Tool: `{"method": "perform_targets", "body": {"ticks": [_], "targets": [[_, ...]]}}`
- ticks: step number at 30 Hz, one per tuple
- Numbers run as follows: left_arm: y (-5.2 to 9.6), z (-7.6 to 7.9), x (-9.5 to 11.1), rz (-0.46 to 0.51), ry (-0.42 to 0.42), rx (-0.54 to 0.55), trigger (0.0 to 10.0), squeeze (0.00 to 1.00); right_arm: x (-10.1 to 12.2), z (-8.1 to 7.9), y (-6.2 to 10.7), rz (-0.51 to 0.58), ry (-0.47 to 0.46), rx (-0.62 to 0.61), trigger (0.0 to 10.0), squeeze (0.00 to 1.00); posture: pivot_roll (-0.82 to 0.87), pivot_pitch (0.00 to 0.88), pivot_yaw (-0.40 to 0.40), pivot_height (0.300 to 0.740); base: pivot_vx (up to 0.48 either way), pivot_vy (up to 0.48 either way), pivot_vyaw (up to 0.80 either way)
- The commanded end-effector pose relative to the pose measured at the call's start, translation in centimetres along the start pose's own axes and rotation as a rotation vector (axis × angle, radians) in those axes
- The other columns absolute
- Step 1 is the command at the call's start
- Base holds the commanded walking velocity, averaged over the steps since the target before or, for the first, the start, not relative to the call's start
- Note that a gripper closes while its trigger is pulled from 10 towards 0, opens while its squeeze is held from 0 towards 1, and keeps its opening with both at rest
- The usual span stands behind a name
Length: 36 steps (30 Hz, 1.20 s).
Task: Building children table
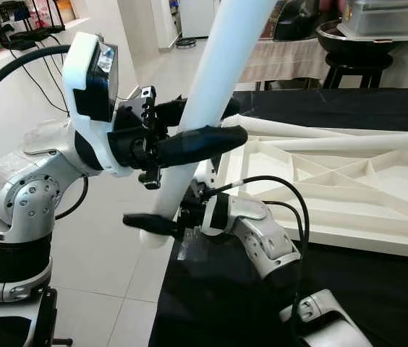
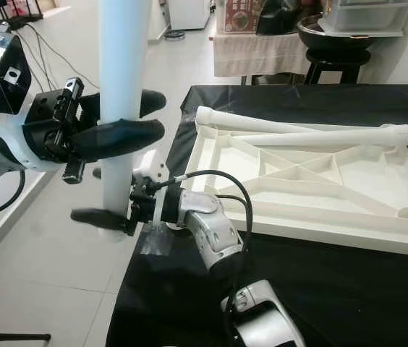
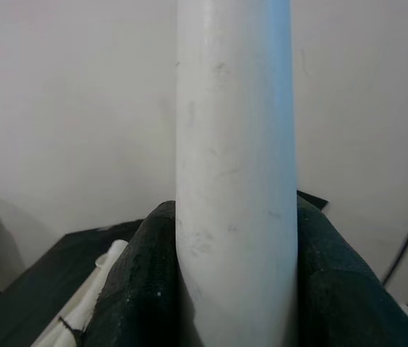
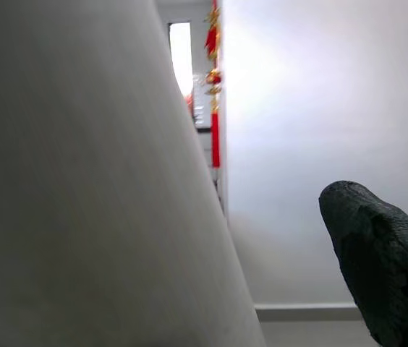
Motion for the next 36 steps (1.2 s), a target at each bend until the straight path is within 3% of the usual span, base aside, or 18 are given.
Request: {"method": "perform_targets", "body": {"ticks": [1,8,10,12,21,28,29,36], "targets": [[-0.6,0.1,0.5,0.047,-0.012,-0.019,10.0,0.00,0.3,-0.7,-1.0,0.023,0.021,0.028,10.0,0.00,-0.08,0.037,0.075,0.740,0.000,0.000,0.00],[-0.6,-0.4,0.9,0.100,-0.030,0.038,10.0,0.00,-1.1,-1.0,-1.3,-0.023,0.075,-0.005,10.0,0.00,-0.08,0.039,0.076,0.740,0.000,0.000,0.00],[-0.2,-1.4,1.1,0.166,-0.033,0.154,10.0,0.00,-1.6,-0.2,-1.0,-0.049,0.079,-0.066,10.0,0.00,-0.08,0.038,0.076,0.740,0.000,0.000,0.00],[0.1,-1.7,1.0,0.192,-0.015,0.187,10.0,0.00,-1.6,0.0,-0.8,-0.048,0.076,-0.072,10.0,0.00,-0.08,0.038,0.076,0.740,0.000,0.000,0.00],[1.1,-1.8,0.2,0.262,0.090,0.229,10.0,0.00,-0.6,0.2,-0.5,-0.003,0.080,-0.064,10.0,0.00,-0.08,0.035,0.079,0.740,0.000,0.000,0.00],[1.3,-1.7,-0.1,0.267,0.107,0.240,10.0,0.00,0.0,0.3,-0.8,0.020,0.104,-0.072,10.0,0.00,-0.08,0.034,0.081,0.740,0.000,0.000,0.00],[1.4,-1.7,-0.2,0.270,0.110,0.245,10.0,0.00,0.1,0.3,-0.8,0.010,0.123,-0.061,0.0,0.00,-0.08,0.035,0.081,0.740,0.000,0.000,0.00],[1.1,-1.6,-0.4,0.272,0.112,0.245,10.0,0.00,-0.5,0.0,-0.6,-0.067,0.176,-0.008,0.0,0.00,-0.08,0.035,0.080,0.740,0.000,0.000,0.00]]}}
Point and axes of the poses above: a point about 5 cm out from each wrist's last joint towards the gripper, its own y axis pointing back from the gripper into the wrist, its own x axis along the axis of the wrist's last joint, z = x × y, the point moved 1 cm from there along -y, pointing out of the wrist towards the gripper, and after that the axes turned 10 degrees about -y, right-handed, at the moved point
